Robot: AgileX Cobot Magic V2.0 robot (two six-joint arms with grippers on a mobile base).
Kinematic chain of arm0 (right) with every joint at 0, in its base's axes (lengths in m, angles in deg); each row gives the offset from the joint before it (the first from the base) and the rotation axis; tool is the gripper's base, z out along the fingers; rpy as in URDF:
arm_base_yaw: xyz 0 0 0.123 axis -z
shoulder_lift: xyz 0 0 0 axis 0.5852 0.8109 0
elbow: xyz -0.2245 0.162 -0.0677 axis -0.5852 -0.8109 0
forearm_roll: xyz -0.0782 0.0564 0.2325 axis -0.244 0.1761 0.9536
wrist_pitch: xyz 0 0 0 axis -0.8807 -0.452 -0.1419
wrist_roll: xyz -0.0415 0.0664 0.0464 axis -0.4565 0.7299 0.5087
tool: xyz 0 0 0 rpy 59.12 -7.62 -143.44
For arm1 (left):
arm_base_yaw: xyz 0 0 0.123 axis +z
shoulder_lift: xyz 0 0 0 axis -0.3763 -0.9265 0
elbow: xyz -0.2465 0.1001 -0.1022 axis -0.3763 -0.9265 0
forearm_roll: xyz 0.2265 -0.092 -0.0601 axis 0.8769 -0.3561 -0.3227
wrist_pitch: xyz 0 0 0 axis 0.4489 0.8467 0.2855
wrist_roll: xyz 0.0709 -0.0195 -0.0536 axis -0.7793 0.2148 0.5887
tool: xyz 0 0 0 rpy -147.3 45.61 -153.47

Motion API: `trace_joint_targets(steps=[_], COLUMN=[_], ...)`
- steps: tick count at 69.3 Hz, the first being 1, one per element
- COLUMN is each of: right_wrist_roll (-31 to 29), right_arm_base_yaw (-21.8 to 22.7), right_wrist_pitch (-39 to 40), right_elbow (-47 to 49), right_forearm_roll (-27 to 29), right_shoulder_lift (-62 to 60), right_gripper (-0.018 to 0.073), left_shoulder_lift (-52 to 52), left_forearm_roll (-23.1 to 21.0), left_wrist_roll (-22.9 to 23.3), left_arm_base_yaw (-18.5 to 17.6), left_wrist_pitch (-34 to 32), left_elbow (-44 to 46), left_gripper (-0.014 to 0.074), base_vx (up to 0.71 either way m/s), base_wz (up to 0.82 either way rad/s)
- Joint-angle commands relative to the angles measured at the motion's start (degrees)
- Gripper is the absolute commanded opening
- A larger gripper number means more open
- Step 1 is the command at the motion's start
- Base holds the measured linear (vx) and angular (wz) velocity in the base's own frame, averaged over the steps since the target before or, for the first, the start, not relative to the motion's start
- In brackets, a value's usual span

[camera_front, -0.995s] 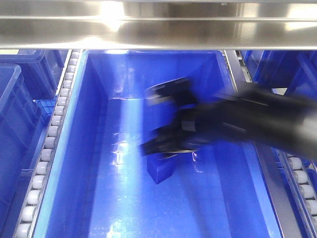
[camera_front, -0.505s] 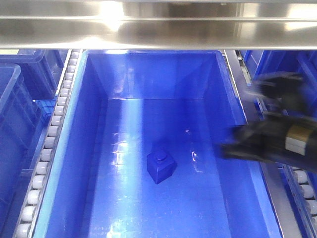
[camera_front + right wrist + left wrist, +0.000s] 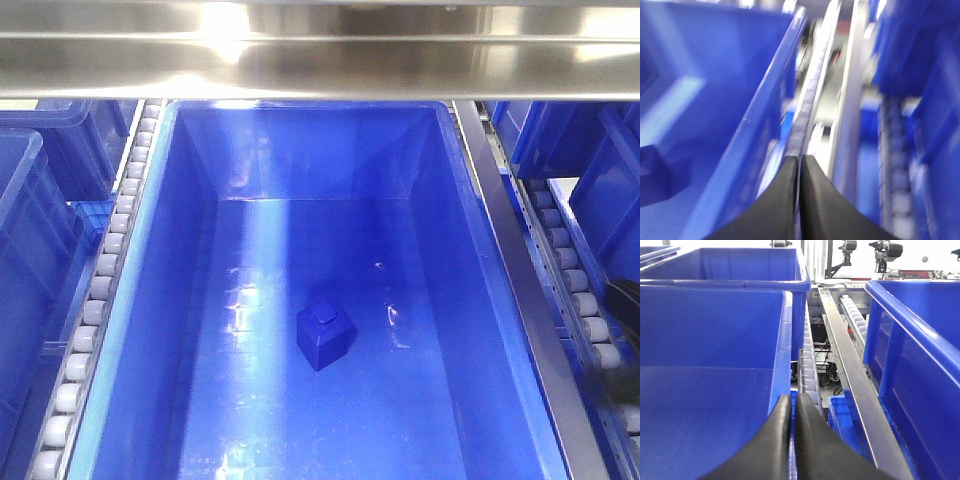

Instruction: Pour parts from conveyor to right shelf

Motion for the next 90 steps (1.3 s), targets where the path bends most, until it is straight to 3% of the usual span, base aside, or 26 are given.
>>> trace_joint_targets(steps=[1,13,25,43,72,85,90], right_wrist_roll=[-2.9,-3.3,-3.3,-3.3,-3.3,-3.3,-3.3], right_arm_base_yaw=[0.5,0.5,0.5,0.5,7.2,7.1,7.1], right_wrist_pitch=[7.0,2.6,-1.7,-1.5,-1.5,-1.3,-4.8], right_elbow=[-0.8,-3.5,-3.7,-3.7,-14.6,-21.1,-21.0], right_forearm_roll=[1.0,5.9,6.4,8.0,8.4,7.2,7.1], right_shoulder_lift=[-2.3,-4.8,-4.8,-5.4,-32.9,-33.1,-33.1], right_gripper=[-0.0005,-0.0005,-0.0005,-0.0005,-0.0005,-0.0005,-0.0005], left_shoulder_lift=[0.7,0.7,0.7,0.7,0.7,0.7,0.7], left_forearm_roll=[-0.4,-0.4,-0.4,-0.4,-0.4,-0.4,-0.4], left_wrist_roll=[0.5,0.5,0.5,0.5,0.5,0.5,0.5], left_arm_base_yaw=[-0.3,-0.3,-0.3,-0.3,-0.3,-0.3,-0.3], left_wrist_pitch=[-4.5,-4.5,-4.5,-4.5,-4.5,-4.5,-4.5], left_elbow=[1.1,1.1,1.1,1.1,1.1,1.1,1.1], left_gripper=[-0.0006,-0.0006,-0.0006,-0.0006,-0.0006,-0.0006,-0.0006], base_vx=[0.0,0.0,0.0,0.0,0.0,0.0,0.0], base_wz=[0.0,0.0,0.0,0.0,0.0,0.0,0.0])
